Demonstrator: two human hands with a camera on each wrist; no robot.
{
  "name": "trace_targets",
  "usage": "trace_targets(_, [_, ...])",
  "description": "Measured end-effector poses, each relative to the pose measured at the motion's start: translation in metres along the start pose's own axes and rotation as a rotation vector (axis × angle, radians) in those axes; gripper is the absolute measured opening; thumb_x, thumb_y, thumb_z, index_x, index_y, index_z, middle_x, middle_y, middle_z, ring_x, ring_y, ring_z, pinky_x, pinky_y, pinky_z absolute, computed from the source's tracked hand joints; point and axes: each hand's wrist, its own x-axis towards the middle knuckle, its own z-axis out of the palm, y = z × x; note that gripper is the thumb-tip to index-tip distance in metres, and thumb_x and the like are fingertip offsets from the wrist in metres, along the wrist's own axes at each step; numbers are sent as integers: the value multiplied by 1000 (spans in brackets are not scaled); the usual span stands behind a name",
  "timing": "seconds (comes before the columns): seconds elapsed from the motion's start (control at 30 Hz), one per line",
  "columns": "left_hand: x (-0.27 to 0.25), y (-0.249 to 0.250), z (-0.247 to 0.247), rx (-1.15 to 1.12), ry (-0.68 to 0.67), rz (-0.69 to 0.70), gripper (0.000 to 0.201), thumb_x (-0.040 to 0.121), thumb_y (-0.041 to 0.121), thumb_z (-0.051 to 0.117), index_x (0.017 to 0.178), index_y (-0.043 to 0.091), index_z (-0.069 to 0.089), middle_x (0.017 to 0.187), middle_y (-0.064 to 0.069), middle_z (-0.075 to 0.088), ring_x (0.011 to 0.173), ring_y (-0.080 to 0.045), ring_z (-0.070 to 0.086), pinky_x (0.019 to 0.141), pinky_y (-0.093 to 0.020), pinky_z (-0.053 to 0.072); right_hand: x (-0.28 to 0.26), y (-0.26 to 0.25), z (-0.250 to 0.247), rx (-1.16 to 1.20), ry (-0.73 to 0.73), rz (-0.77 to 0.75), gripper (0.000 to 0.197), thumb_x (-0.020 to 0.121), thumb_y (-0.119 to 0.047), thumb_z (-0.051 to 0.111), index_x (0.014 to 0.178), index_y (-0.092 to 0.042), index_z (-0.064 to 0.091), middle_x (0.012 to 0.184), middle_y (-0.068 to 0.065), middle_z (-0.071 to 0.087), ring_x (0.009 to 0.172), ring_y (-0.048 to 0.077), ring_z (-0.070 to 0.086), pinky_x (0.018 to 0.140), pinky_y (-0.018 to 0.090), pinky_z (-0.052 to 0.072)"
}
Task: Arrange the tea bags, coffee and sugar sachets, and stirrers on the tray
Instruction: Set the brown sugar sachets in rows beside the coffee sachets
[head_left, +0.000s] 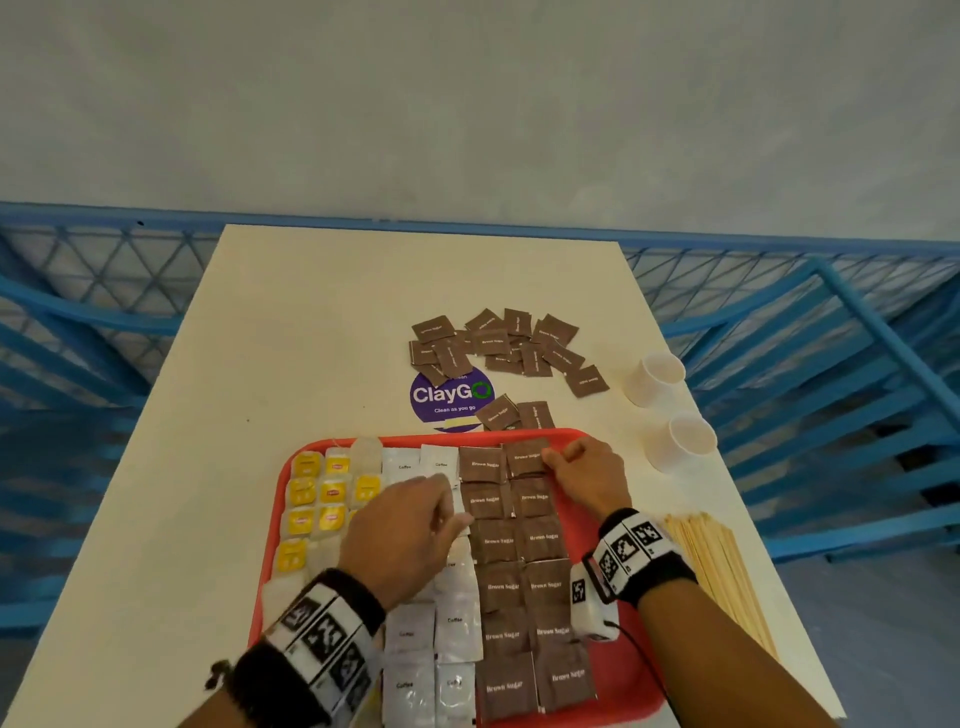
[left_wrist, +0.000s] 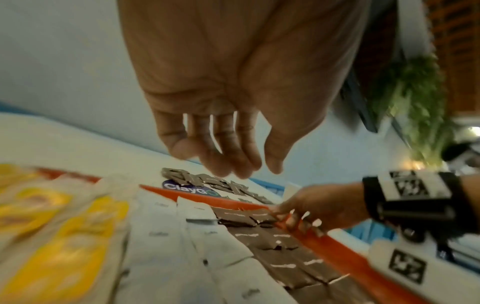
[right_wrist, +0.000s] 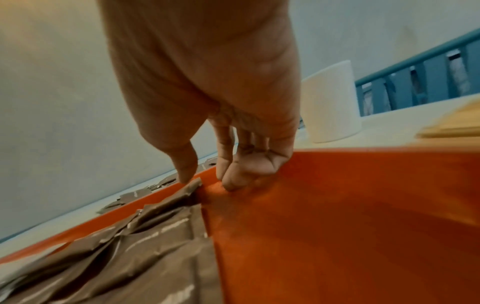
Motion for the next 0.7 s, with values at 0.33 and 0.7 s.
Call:
trace_targets(0.33, [92, 20, 33, 512, -175, 114, 35, 97, 36, 55, 131, 34, 56, 134, 5, 60, 126, -24, 44, 103, -44, 35, -5, 0, 15, -81, 18, -125, 22, 93, -34, 62, 77, -19, 62, 74, -4, 64, 70, 13, 58, 64, 26, 38])
trace_targets(0.7, [119, 9, 1, 321, -151, 52, 27, 98, 46, 53, 98, 25, 69, 99, 3, 67, 97, -21, 62, 85, -38, 52, 50, -51, -27, -144, 5, -187, 24, 92, -30, 63, 79, -13, 74, 81, 2, 71, 74, 19, 64, 71, 28, 51])
